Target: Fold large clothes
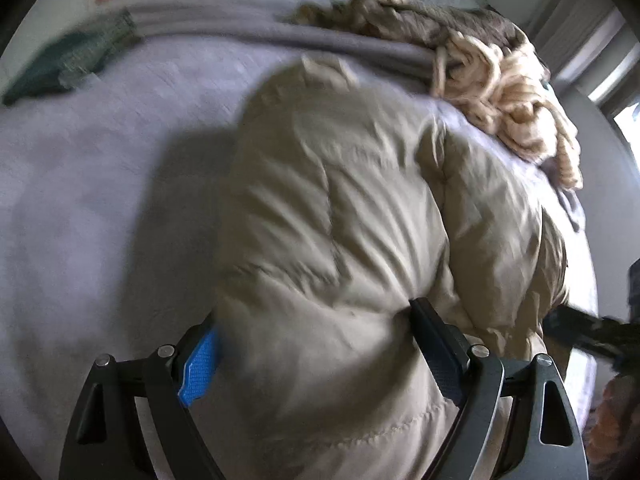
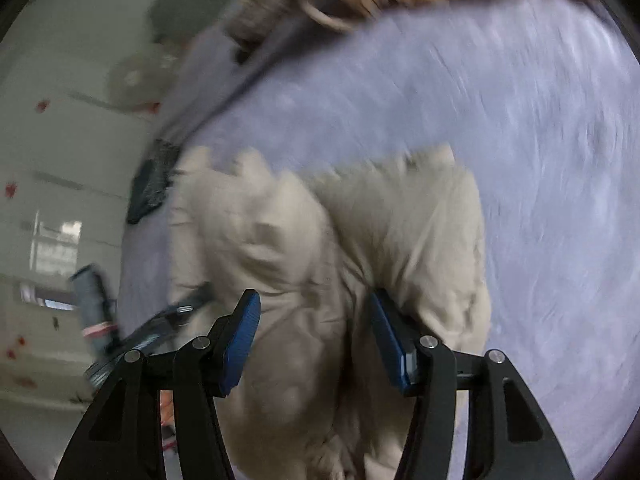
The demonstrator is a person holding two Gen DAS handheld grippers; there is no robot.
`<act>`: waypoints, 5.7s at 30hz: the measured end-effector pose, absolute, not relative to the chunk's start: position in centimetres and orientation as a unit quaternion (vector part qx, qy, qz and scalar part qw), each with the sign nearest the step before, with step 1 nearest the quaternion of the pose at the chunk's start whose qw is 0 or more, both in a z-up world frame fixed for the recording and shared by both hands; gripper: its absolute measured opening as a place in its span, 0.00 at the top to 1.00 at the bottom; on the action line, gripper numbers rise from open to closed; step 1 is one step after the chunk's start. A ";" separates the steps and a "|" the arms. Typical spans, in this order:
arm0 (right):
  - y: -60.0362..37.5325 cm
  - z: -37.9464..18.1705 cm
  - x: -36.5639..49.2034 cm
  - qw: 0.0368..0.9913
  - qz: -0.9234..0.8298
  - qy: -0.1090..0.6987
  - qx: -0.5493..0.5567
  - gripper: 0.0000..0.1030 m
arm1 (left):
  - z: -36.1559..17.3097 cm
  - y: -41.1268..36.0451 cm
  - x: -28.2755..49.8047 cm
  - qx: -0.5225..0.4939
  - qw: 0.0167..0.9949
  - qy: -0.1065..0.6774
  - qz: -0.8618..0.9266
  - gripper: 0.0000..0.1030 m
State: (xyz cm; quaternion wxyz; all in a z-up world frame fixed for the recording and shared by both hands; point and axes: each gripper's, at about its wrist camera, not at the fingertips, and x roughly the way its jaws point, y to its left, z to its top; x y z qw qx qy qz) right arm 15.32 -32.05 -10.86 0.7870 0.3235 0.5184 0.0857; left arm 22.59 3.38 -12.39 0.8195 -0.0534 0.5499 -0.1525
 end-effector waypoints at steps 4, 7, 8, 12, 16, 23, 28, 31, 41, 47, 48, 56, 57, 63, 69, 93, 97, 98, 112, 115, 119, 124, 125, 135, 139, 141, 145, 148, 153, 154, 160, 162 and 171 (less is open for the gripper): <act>-32.5 -12.2 15.3 0.767 0.103 0.511 0.373 0.41 | -9.5 4.3 23.5 -0.064 0.853 0.495 -0.153 0.14; -32.2 -12.2 16.4 0.763 0.126 0.499 0.391 0.83 | -10.3 3.0 24.6 -0.056 0.844 0.509 -0.162 0.20; -31.9 -12.4 16.9 0.764 0.119 0.504 0.385 0.96 | -10.7 2.5 24.8 -0.054 0.838 0.517 -0.167 0.21; -31.9 -12.9 16.8 0.778 0.083 0.518 0.345 0.97 | -11.7 -0.3 24.3 -0.009 0.841 0.516 -0.160 0.21; -32.7 -14.5 16.1 0.777 0.067 0.524 0.342 0.98 | -12.1 -2.2 23.7 0.020 0.842 0.514 -0.163 0.21; -35.5 -14.4 15.6 0.736 0.180 0.448 0.475 0.40 | -12.6 -0.5 24.3 -0.017 0.834 0.525 -0.168 0.21; -33.2 -13.6 18.6 0.745 0.190 0.461 0.443 0.55 | -12.6 -0.4 24.6 -0.018 0.833 0.530 -0.158 0.21; -32.9 -13.1 18.8 0.765 0.132 0.486 0.401 0.97 | -12.4 -1.3 24.4 0.001 0.836 0.528 -0.146 0.21; -33.8 -15.8 16.7 0.779 0.046 0.522 0.346 1.00 | -13.2 -5.3 22.6 0.081 0.847 0.506 -0.141 0.20; -32.4 -11.0 14.5 0.810 0.040 0.503 0.299 0.99 | -13.2 -4.6 22.6 0.072 0.846 0.508 -0.143 0.20; -31.9 -10.4 14.2 0.815 0.046 0.500 0.290 0.99 | -13.2 -4.5 22.6 0.072 0.847 0.507 -0.144 0.20; -26.9 -10.0 9.8 0.818 0.069 0.534 0.202 0.99 | -11.4 -3.3 22.0 0.072 0.844 0.511 -0.148 0.19; -26.7 -10.4 9.4 0.818 0.066 0.536 0.199 0.99 | -10.6 -2.5 21.4 0.068 0.846 0.506 -0.153 0.19; -26.7 -12.7 8.3 0.818 0.041 0.544 0.182 0.99 | -9.4 2.2 16.6 0.051 0.843 0.510 -0.164 0.07; -26.6 -14.4 8.5 0.811 0.027 0.554 0.186 0.99 | -12.4 4.0 14.0 0.017 0.815 0.561 -0.141 0.00; -22.4 -7.1 -2.7 0.799 -0.056 0.565 0.199 0.96 | -2.7 8.6 6.5 0.067 0.838 0.531 -0.112 0.00; -21.7 -5.6 -3.9 0.807 -0.062 0.560 0.176 0.95 | -0.8 9.8 5.3 0.056 0.847 0.518 -0.106 0.00; -21.6 -5.2 -4.0 0.811 -0.063 0.557 0.168 0.92 | -0.4 9.9 5.0 0.058 0.849 0.515 -0.105 0.00; -21.5 2.6 -7.6 0.873 -0.070 0.473 0.098 0.19 | 6.6 8.7 -1.2 0.042 0.867 0.489 -0.091 0.00; -21.4 4.0 -8.1 0.881 -0.065 0.458 0.095 0.03 | 7.9 8.7 -2.1 0.034 0.871 0.483 -0.085 0.00; -21.3 5.3 -8.8 0.893 -0.072 0.435 0.087 0.00 | 9.0 8.7 -2.8 0.037 0.877 0.473 -0.075 0.00; -21.0 6.6 -9.2 0.898 -0.073 0.426 0.085 0.00 | 9.6 8.8 -3.4 0.040 0.878 0.472 -0.067 0.00; -21.0 6.7 -9.3 0.899 -0.074 0.424 0.083 0.00 | 9.8 8.9 -3.6 0.041 0.879 0.471 -0.065 0.00; -20.8 6.8 -10.1 0.899 -0.080 0.422 0.081 0.00 | 10.1 9.1 -3.9 0.047 0.879 0.470 -0.060 0.00; -20.9 6.9 -10.1 0.899 -0.081 0.423 0.080 0.00 | 10.2 9.1 -3.9 0.047 0.879 0.470 -0.059 0.00; -20.9 6.8 -10.2 0.899 -0.081 0.422 0.081 0.00 | 10.1 9.0 -3.9 0.046 0.879 0.470 -0.060 0.00; -21.0 6.8 -10.3 0.899 -0.082 0.422 0.080 0.00 | 10.2 9.0 -4.0 0.046 0.879 0.470 -0.060 0.00; -20.9 6.8 -10.3 0.899 -0.082 0.422 0.080 0.00 | 10.2 9.0 -4.1 0.047 0.879 0.470 -0.060 0.00; -20.9 6.8 -10.3 0.899 -0.082 0.422 0.082 0.00 | 10.2 8.9 -4.2 0.045 0.879 0.470 -0.057 0.00; -20.9 6.8 -10.4 0.899 -0.081 0.422 0.082 0.00 | 10.2 8.9 -4.2 0.045 0.880 0.470 -0.057 0.00; -20.8 6.8 -10.4 0.899 -0.082 0.422 0.082 0.00 | 10.1 8.9 -4.1 0.046 0.879 0.471 -0.058 0.00; -20.9 6.8 -10.4 0.899 -0.083 0.422 0.081 0.00 | 10.1 8.9 -4.1 0.046 0.879 0.470 -0.057 0.00; -20.9 6.8 -10.4 0.899 -0.082 0.422 0.082 0.00 | 10.1 8.9 -4.1 0.047 0.879 0.471 -0.058 0.00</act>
